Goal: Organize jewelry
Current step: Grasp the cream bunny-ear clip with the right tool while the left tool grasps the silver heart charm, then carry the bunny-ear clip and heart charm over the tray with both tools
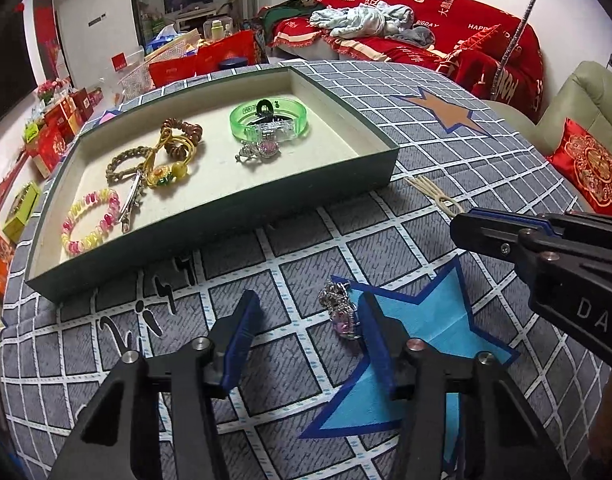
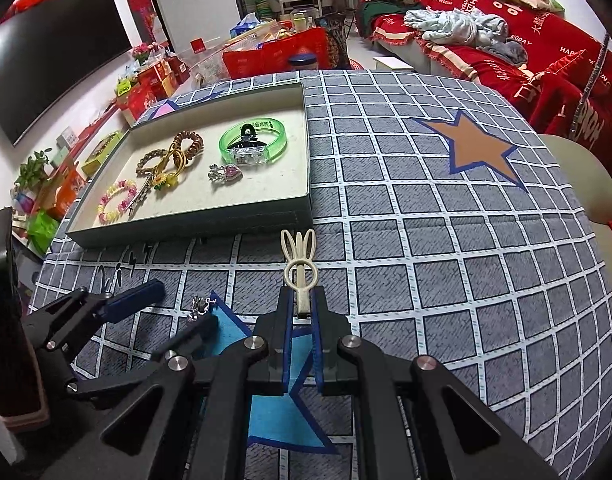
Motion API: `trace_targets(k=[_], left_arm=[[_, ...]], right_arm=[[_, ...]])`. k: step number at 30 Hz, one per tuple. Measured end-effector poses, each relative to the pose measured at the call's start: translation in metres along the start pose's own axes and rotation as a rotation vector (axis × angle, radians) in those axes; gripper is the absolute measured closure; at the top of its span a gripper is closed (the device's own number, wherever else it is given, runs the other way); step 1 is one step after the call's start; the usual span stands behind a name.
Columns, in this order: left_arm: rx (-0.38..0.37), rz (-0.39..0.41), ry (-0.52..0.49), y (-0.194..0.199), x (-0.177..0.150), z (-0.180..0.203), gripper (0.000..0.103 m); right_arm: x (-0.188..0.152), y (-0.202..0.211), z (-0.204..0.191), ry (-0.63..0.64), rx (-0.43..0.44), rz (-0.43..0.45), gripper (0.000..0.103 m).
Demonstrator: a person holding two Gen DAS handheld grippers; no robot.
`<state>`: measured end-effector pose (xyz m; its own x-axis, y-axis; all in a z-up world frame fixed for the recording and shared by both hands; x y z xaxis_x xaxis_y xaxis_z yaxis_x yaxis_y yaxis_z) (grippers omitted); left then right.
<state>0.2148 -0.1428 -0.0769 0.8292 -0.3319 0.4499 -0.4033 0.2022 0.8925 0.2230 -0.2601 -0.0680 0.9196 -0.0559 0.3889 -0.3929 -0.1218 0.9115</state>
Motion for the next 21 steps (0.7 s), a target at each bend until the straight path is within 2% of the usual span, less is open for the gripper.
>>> trace_targets(k=[4, 6, 9, 21], left_arm=[[0.001, 0.008, 0.003, 0.001, 0.001, -0.003, 0.058], [-0.023, 0.009, 0.006, 0.001, 0.001, -0.006, 0.075], [-0.05, 0.011, 0.013, 0.003, 0.002, -0.01, 0.075], [-0.076, 0.024, 0.02, 0.016, -0.007, -0.024, 0.077]], right_arm=[[0.0, -0.001, -0.002, 0.001, 0.002, -0.005, 0.094], [0.0, -0.002, -0.003, 0.0, 0.002, -0.007, 0.094], [0.0, -0.004, -0.004, -0.002, 0.004, -0.011, 0.094], [0.001, -0.004, -0.01, 0.002, 0.009, -0.009, 0.094]])
Point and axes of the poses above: each gripper's, at about its wrist camera, not at the fingertips, and y roughly against the way its jaws point, z to its right, x to its top, the point moved 1 cm from there along -y, roughly the way its jaws point, and after that the axes turned 8 degrees about -z, right-handed, at the moved point
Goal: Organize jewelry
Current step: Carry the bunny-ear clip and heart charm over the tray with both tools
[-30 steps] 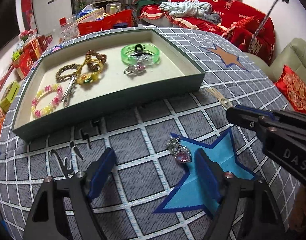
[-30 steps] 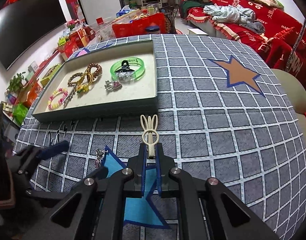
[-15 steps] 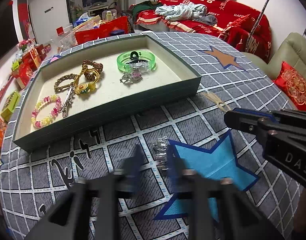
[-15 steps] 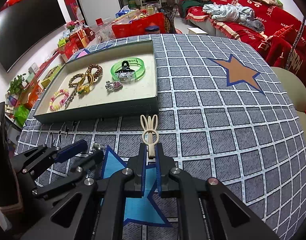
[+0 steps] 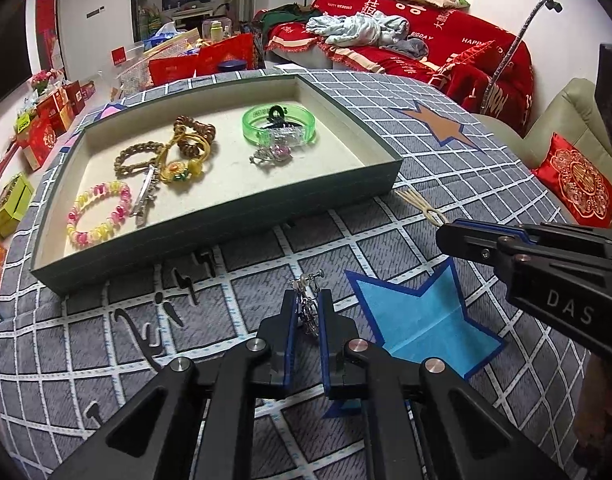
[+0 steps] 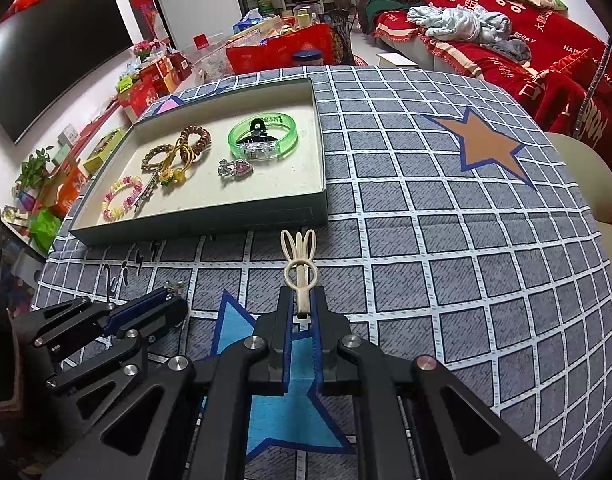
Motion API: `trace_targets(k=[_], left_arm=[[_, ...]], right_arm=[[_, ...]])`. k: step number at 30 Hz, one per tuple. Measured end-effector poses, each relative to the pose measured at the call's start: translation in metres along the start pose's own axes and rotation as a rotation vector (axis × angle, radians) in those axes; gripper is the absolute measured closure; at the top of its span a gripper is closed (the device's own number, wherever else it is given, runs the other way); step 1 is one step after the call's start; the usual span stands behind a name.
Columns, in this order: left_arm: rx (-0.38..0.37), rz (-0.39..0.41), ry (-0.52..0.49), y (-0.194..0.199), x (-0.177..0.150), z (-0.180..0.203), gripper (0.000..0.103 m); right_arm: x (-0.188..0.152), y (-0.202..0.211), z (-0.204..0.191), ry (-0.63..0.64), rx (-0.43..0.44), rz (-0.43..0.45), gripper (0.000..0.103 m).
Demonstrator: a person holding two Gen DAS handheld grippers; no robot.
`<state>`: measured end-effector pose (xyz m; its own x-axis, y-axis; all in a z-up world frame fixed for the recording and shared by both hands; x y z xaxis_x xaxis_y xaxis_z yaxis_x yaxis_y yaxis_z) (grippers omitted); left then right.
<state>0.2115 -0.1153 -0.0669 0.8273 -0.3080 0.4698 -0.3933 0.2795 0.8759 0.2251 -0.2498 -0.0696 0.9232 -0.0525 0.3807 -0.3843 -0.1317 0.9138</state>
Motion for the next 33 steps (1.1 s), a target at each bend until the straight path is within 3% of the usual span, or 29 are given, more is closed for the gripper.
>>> trace_targets(k=[18, 33], left_arm=[[-0.01, 0.06, 0.007, 0.035, -0.001, -0.032, 0.077], [-0.007, 0.147, 0.066, 0.074, 0.019, -0.086, 0.077]], right_arm=[[0.011, 0.016, -0.026, 0.028, 0.023, 0.024, 0.094], [0.041, 0.016, -0.056, 0.065, 0.064, 0.044, 0.094]])
Point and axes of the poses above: each gripper's, at about its wrist camera, not at the fingertips, and y roughly against the way its jaws point, z to its right, x to its top, the point moved 1 cm from there along -y, roughly the way its jaws point, and after that the axes turned 8 degrees about -z, right-handed, at the moved point
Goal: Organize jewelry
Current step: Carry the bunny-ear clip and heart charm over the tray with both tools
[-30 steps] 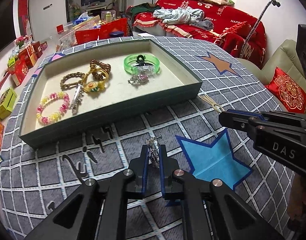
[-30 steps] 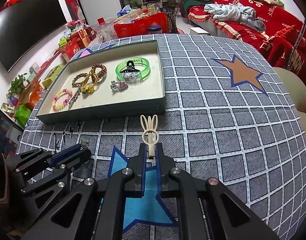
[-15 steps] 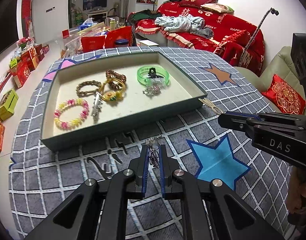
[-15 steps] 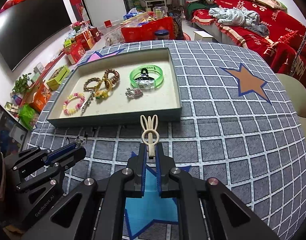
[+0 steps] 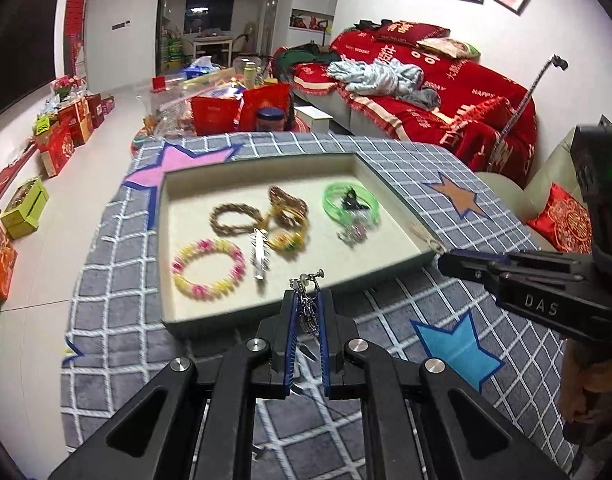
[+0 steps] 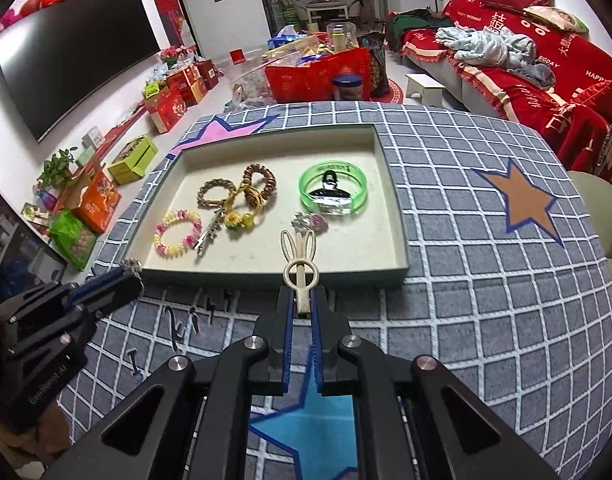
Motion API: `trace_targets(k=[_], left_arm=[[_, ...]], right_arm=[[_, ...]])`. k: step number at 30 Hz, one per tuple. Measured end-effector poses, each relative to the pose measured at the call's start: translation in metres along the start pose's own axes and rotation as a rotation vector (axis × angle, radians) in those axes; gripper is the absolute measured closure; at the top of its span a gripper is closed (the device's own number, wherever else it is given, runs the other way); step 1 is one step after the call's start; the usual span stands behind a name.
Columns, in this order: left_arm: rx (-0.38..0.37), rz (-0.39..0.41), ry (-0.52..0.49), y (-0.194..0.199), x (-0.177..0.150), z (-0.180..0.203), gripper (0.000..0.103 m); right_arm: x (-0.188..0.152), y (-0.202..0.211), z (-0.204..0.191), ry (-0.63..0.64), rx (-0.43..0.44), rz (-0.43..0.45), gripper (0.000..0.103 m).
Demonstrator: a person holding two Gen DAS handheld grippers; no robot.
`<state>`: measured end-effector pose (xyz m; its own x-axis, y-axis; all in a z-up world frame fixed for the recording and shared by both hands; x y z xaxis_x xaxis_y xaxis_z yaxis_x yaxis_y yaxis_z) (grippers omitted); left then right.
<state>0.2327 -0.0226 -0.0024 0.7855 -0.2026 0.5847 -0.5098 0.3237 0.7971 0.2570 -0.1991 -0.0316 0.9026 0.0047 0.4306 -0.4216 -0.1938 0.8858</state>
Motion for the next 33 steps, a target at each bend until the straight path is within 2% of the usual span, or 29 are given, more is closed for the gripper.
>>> trace_targets(k=[16, 25, 33], left_arm=[[0.065, 0.02, 0.056, -0.026, 0.035, -0.041, 0.077], [0.098, -0.012, 0.05, -0.058, 0.057, -0.053, 0.077], [0.114, -0.065, 0.044, -0.087, 0.07, -0.056, 0.077]], right_arm=[[0.045, -0.03, -0.018, 0.002, 0.04, -0.011, 0.094], [0.067, -0.059, -0.022, 0.004, 0.029, -0.033, 0.094], [0.078, -0.086, -0.009, -0.044, 0.024, -0.073, 0.094]])
Point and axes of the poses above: each gripper's, at about its wrist camera, not at the fingertips, and y roughly against the way its jaws point, z to its right, x to its top, the point moved 1 cm from there along -y, roughly the way its jaws point, and after that the axes turned 8 degrees about -z, right-handed, at the moved point
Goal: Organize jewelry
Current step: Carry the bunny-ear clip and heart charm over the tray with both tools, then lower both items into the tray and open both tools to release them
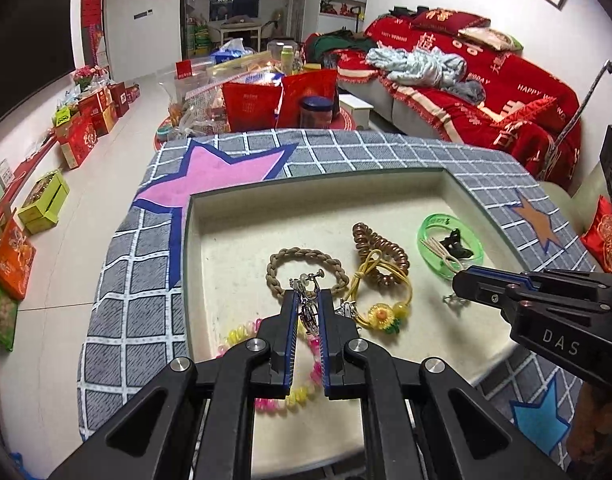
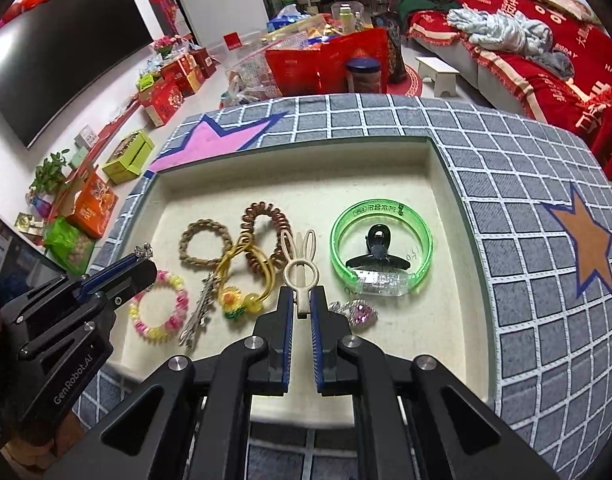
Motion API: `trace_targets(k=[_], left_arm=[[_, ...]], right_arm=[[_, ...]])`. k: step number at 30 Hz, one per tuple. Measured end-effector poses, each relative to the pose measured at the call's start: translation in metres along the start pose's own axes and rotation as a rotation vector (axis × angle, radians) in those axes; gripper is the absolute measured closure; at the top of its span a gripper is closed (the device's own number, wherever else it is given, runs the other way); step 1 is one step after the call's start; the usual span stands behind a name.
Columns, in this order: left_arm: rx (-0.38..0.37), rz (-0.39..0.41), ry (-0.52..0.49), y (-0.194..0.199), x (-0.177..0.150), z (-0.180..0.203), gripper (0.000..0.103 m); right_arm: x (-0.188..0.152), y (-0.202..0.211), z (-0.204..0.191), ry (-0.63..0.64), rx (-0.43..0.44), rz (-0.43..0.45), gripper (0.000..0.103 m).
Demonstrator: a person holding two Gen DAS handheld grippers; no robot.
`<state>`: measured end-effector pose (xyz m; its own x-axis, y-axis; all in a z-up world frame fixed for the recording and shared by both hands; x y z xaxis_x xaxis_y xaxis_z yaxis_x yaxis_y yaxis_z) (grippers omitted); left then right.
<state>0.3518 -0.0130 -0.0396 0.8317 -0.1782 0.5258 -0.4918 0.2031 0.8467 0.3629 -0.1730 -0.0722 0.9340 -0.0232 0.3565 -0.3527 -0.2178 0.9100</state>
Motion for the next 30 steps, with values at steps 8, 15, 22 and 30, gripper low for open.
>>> trace_targets(k=[8, 15, 22, 30], left_arm=[[0.004, -0.057, -0.008, -0.021, 0.005, 0.004, 0.077], [0.02, -0.085, -0.038, -0.03, 0.004, 0.01, 0.077], [0.028, -0.111, -0.054, -0.036, 0.0, 0.013, 0.077], [0.043, -0.105, -0.06, -0.035, -0.001, 0.013, 0.076]], right_arm=[[0.007, -0.018, 0.002, -0.018, 0.007, -0.03, 0.094], [0.005, -0.028, 0.003, -0.019, 0.0, -0.052, 0.094], [0.003, -0.028, 0.001, -0.003, -0.005, -0.055, 0.094], [0.001, -0.023, -0.003, -0.008, 0.025, -0.053, 0.093]])
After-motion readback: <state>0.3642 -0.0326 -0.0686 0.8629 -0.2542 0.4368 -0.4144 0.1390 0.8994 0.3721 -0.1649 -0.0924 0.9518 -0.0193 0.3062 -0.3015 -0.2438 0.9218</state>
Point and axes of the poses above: each gripper's, at about its wrist camera, not at the fingertips, and y roughly against the way its jaws point, z to its right, x to its top, the point moved 1 cm from there along -y, roughly the way its jaws point, and after that the axes turned 8 degrees about -z, right-handed, at the moved point
